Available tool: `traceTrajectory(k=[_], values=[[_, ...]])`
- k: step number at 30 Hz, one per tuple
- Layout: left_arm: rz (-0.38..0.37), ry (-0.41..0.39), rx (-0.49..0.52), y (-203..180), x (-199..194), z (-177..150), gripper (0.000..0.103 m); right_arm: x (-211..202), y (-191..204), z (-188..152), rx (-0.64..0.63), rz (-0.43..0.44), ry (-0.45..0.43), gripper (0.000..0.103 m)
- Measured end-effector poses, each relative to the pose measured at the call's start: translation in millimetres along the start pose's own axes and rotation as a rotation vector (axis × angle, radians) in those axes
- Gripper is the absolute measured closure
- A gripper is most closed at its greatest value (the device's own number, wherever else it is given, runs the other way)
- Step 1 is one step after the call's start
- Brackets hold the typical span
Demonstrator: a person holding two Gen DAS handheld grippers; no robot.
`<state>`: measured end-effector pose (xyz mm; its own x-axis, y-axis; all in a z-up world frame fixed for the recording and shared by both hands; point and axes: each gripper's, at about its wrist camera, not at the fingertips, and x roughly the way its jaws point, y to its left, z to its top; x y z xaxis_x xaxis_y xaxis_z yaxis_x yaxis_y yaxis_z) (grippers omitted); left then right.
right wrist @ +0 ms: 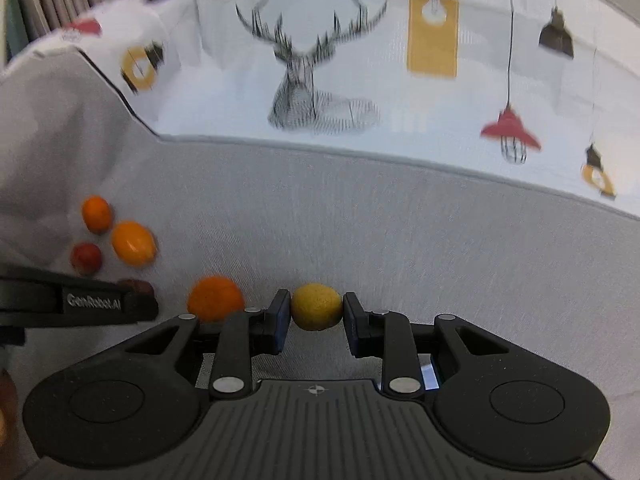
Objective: Organize fruits
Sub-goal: 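Close the right tool on the yellow fruit while the left tool closes on the date, then carry the yellow fruit with the right tool while the left tool carries the date over the plate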
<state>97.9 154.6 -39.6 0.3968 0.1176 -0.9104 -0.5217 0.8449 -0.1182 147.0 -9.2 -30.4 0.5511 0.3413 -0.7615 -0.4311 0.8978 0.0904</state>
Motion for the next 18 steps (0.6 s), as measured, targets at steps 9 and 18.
traceTrajectory(k=[9, 18], values=[[-0.037, -0.069, 0.036, 11.3, -32.3, -14.1, 0.073, -87.8, -17.0, 0.4, 0.072, 0.009, -0.157, 0.073], [-0.109, -0.185, 0.186, -3.2, -78.0, -45.1, 0.074, -145.2, -81.2, -53.1, 0.187, -0.086, -0.162, 0.073]])
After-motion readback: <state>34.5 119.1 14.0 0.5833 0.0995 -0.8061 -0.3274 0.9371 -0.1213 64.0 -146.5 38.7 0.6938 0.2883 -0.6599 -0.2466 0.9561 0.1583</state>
